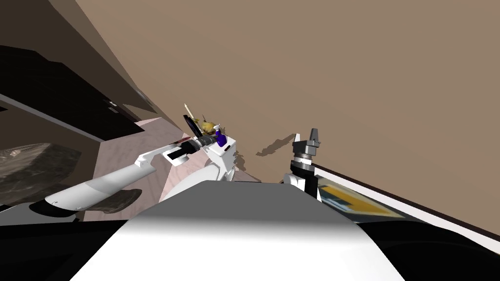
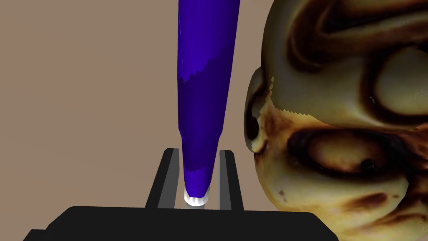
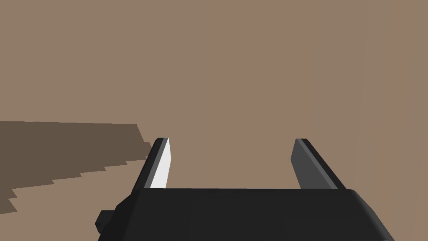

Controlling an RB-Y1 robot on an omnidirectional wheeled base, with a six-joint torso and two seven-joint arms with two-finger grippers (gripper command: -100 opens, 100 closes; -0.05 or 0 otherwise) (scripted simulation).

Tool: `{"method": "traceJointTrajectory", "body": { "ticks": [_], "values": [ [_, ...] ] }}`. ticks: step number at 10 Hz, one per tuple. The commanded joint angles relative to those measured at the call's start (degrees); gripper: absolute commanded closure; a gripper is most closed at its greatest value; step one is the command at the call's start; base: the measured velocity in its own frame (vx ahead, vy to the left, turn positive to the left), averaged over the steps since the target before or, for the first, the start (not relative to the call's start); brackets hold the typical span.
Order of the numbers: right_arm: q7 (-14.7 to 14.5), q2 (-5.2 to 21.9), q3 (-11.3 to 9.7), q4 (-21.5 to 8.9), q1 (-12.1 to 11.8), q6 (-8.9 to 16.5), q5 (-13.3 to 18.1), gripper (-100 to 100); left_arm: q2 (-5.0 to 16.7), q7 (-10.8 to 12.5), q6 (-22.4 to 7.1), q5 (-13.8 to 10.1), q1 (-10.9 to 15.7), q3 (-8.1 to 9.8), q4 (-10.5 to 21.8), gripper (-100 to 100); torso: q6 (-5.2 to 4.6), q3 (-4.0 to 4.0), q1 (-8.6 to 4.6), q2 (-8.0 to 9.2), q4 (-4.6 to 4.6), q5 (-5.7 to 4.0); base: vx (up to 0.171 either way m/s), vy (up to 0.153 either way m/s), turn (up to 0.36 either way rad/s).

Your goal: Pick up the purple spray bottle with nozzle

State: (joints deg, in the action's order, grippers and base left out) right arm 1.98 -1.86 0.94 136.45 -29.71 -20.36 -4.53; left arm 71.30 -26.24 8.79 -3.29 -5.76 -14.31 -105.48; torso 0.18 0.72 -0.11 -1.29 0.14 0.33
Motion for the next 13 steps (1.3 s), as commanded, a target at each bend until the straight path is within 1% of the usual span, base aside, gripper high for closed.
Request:
{"method": "traceJointTrajectory", "body": {
  "ticks": [1, 2, 3, 4, 5, 6, 7, 8, 9, 10, 11, 12, 13],
  "values": [
    [0.0, 0.0, 0.0, 0.0, 0.0, 0.0, 0.0, 0, 0.0, 0.0, 0.0, 0.0, 0.0, 0.00, 0.0, 100, 0.00, 0.00, 0.00, 0.00, 0.00, 0.00, 0.000, 0.000, 0.000],
    [0.0, 0.0, 0.0, 0.0, 0.0, 0.0, 0.0, 0, 0.0, 0.0, 0.0, 0.0, 0.0, 0.00, 0.0, 0, 0.00, 0.00, 0.00, 0.00, 0.00, 0.00, 0.000, 0.000, 0.000],
    [0.0, 0.0, 0.0, 0.0, 0.0, 0.0, 0.0, 0, -0.3, -0.1, 0.3, -0.6, 1.1, -0.64, 2.1, 100, -0.01, 0.00, 0.00, -0.01, 0.00, 0.00, -0.070, -0.011, -0.225],
    [0.0, 0.0, 0.0, 0.0, 0.0, 0.0, 0.0, 0, -0.2, -0.1, 1.0, -1.5, 2.3, -1.02, 4.0, 100, -0.19, 0.01, -0.05, 0.07, 0.06, 0.05, -0.161, 0.026, -0.428],
    [0.0, 0.0, 0.0, 0.0, 0.0, 0.0, 0.0, 0, -0.2, -0.1, 1.0, -1.5, 2.3, -1.02, 5.6, 100, -0.33, -0.01, 0.00, 0.17, 0.11, 0.11, -0.156, 0.028, -0.193],
    [0.0, 0.0, 0.0, 0.0, 0.0, 0.0, 0.0, 0, -0.1, -0.1, 1.8, -2.3, 3.6, -1.40, 7.3, 100, -0.13, -0.01, 0.04, 0.22, 0.17, 0.17, -0.148, -0.012, -0.196],
    [0.0, 0.0, 0.0, 0.0, 0.0, 0.0, 0.0, 0, -0.1, -0.1, 1.8, -2.3, 3.6, -1.40, 8.8, 100, -0.18, 0.00, -0.01, 0.24, 0.20, 0.19, -0.115, -0.012, -0.124],
    [0.0, 0.0, 0.0, 0.0, 0.0, 0.0, 0.0, 0, 0.0, -0.1, 2.6, -3.2, 4.8, -1.78, 10.3, 100, -0.10, 0.05, 0.02, 0.16, 0.23, 0.20, -0.134, 0.013, -0.266],
    [0.0, 0.0, 0.0, 0.0, 0.0, 0.0, 0.0, 0, 0.0, -0.1, 2.6, -3.2, 4.8, -1.78, 11.9, 100, -0.19, 0.04, 0.10, 0.18, 0.23, 0.22, -0.117, 0.018, -0.145],
    [0.0, 0.0, 0.0, 0.0, 0.0, 0.0, 0.0, 0, 0.0, -0.1, 2.6, -3.2, 4.8, -1.78, 12.4, 100, -0.04, 0.05, 0.17, 0.16, 0.25, 0.25, -0.044, -0.001, 0.032],
    [0.0, 0.0, 0.0, 0.0, 0.0, 0.0, 0.0, 0, 0.1, -0.1, 3.4, -4.1, 6.0, -2.16, 14.1, 100, 0.01, 0.15, 0.19, -0.02, 0.28, 0.26, -0.080, -0.002, -0.193],
    [0.0, 0.0, 0.0, 0.0, 0.0, 0.0, 0.0, 0, 0.1, -0.1, 3.4, -4.1, 6.0, -2.16, 15.9, 100, -0.17, 0.17, 0.16, -0.03, 0.29, 0.25, -0.089, -0.004, -0.201],
    [0.0, 0.0, 0.0, 0.0, 0.0, 0.0, 0.0, 0, 0.1, -0.1, 3.4, -4.1, 6.0, -2.16, 15.9, 100, -0.08, 0.15, 0.14, -0.01, 0.28, 0.25, -0.044, -0.007, 0.009]
  ]
}}
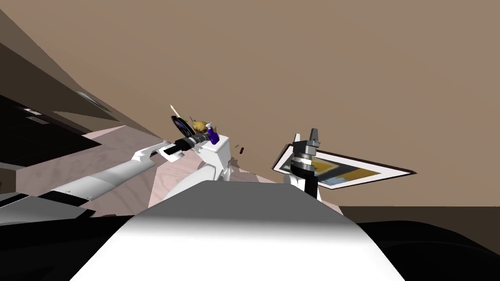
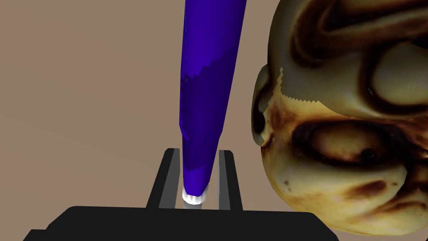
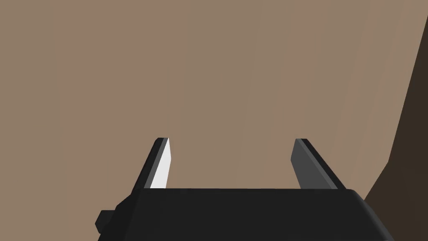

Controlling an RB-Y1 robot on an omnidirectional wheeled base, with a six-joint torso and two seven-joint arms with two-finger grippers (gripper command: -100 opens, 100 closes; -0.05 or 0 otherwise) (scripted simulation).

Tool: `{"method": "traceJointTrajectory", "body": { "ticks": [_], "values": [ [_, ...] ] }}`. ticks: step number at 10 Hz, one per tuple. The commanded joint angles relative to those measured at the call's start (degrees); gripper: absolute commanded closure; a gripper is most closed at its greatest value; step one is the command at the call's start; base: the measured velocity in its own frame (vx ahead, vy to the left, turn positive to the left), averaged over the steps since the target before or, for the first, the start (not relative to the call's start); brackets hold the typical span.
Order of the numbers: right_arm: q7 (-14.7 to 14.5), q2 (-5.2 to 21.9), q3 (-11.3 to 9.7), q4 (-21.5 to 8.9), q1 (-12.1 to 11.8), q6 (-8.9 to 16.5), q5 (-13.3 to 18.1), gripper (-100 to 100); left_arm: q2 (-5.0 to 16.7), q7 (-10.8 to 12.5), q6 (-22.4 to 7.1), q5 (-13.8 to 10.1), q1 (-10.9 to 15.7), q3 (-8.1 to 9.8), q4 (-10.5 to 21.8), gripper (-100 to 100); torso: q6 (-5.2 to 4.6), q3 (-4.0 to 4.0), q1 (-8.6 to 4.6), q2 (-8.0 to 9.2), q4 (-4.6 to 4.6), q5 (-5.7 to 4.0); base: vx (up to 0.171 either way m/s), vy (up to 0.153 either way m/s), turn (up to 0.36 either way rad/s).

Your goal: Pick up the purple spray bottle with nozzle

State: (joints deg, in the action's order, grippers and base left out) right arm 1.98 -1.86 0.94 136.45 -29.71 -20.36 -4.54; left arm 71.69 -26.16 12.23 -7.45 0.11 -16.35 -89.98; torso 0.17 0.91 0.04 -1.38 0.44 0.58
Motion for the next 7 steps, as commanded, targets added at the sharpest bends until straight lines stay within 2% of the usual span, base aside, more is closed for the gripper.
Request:
{"method": "traceJointTrajectory", "body": {
  "ticks": [1, 6, 7],
  "values": [
    [0.0, 0.0, 0.0, 0.0, 0.0, 0.0, 0.0, 0, -0.2, -0.2, 0.7, -0.8, 1.3, -0.51, 2.9, 100, 0.00, 0.00, 0.00, 0.00, 0.00, 0.00, -0.089, -0.020, -0.189],
    [0.0, 0.0, 0.0, 0.0, 0.0, 0.0, 0.0, 0, -0.1, -0.1, 2.2, -2.5, 3.8, -1.27, 10.7, 100, -0.19, -0.08, -0.02, 0.19, 0.00, 0.05, -0.117, -0.006, -0.186],
    [0.0, 0.0, 0.0, 0.0, 0.0, 0.0, 0.0, 0, 0.0, -0.1, 3.0, -3.4, 5.0, -1.65, 12.4, 100, -0.10, -0.04, -0.02, 0.10, 0.02, 0.06, -0.106, -0.036, -0.236]
  ]
}}
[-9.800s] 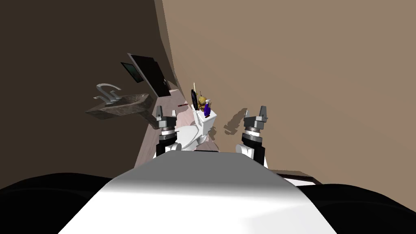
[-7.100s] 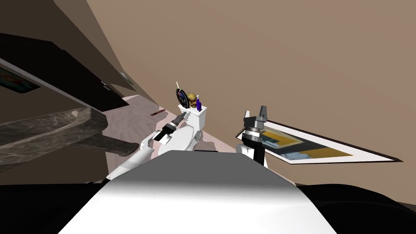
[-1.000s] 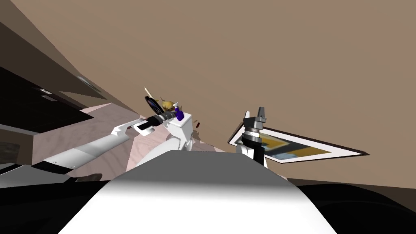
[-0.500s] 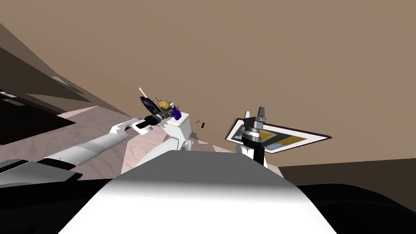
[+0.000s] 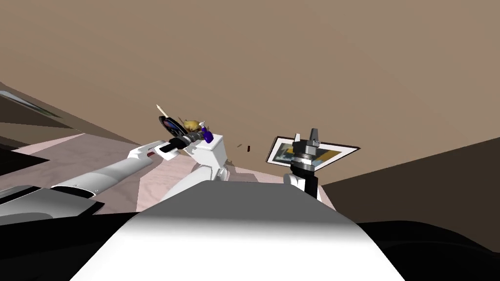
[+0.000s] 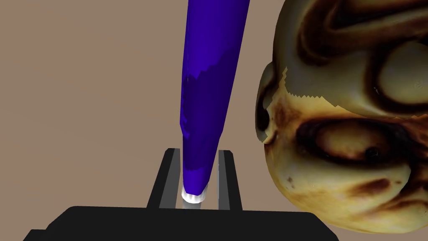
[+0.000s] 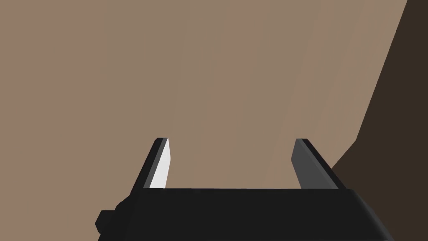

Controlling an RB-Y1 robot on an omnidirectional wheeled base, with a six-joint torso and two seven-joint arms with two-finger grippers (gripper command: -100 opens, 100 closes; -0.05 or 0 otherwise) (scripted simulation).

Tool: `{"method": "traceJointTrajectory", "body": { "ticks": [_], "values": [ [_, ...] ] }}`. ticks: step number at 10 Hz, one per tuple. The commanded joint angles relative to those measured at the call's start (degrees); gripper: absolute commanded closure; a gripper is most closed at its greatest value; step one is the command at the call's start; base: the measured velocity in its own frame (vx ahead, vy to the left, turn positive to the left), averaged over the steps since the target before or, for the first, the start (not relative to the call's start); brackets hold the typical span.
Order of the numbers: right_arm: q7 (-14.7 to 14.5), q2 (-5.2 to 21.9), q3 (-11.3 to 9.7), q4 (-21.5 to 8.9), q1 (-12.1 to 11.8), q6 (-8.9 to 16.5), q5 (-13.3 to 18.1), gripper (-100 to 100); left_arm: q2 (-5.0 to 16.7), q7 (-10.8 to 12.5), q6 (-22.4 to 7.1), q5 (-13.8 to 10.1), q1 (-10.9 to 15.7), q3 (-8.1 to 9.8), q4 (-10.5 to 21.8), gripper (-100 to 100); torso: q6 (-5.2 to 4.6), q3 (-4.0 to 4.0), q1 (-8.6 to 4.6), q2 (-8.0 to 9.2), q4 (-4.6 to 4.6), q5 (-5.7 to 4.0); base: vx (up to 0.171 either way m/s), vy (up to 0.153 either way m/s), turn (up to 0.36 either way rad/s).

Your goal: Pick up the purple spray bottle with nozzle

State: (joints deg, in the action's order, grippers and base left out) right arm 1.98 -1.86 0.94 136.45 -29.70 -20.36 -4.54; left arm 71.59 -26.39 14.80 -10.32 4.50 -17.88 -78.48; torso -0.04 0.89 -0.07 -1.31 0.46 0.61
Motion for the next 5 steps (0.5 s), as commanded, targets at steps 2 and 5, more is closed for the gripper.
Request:
{"method": "traceJointTrajectory", "body": {
  "ticks": [2, 5],
  "values": [
    [0.0, 0.0, 0.0, 0.0, 0.0, 0.0, 0.0, 0, 0.2, 0.1, 1.2, -1.4, 1.8, -0.50, 4.6, 100, 0.14, -0.02, 0.01, 0.03, 0.00, 0.00, -0.122, -0.035, -0.172],
    [0.0, 0.0, 0.0, 0.0, 0.0, 0.0, 0.0, 0, 0.2, 0.2, 1.8, -1.2, 1.8, -0.72, 6.0, 0, 0.14, 0.03, 0.08, -0.09, -0.01, 0.00, -0.053, -0.012, -0.050]
  ]
}}
